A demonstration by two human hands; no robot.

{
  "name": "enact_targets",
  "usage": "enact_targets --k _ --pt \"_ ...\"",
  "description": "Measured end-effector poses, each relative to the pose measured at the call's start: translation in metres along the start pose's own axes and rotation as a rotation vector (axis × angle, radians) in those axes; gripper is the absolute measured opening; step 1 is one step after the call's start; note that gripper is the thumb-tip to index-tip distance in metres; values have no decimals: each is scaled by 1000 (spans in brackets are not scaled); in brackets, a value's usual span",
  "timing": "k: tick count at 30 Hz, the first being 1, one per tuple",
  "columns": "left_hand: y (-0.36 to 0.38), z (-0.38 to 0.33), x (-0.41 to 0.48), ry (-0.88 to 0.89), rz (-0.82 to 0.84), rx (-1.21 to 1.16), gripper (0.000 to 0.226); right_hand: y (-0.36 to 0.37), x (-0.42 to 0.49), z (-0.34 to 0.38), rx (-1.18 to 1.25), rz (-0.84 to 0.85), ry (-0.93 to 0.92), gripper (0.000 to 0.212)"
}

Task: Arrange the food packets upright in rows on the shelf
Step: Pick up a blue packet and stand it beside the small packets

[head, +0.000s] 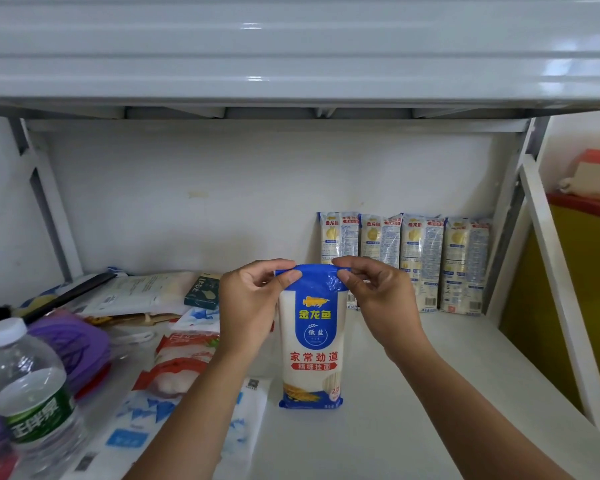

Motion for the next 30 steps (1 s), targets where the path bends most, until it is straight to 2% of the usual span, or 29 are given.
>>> enact_targets --k 6,11,16,21,23,30 --pt "0 -9 5 190 15 361 11 2 2 3 -142 50 -44 18" --pt "0 -13 6 209 13 473 4 7 1 13 -385 39 -156 25" --pt "1 -11 4 148 15 410 12 8 0 16 -429 28 -160 23" --pt "-1 -9 1 119 29 338 23 10 -2 17 -401 42 -125 9" --pt "-3 -9 2 102 25 308 25 11 -2 18 -378 39 -123 9" --pt "-10 -4 3 -16 -19 199 8 13 0 18 -368 -11 -131 14"
Point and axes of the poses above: each hand's wrist, its own x-axis towards the middle knuckle, its own y-axis out of the palm, z = x × y, the point moved 7 cm from there along x, towards the middle knuckle, and after that the axes turned 7 degrees about z, right-handed, at the moved point
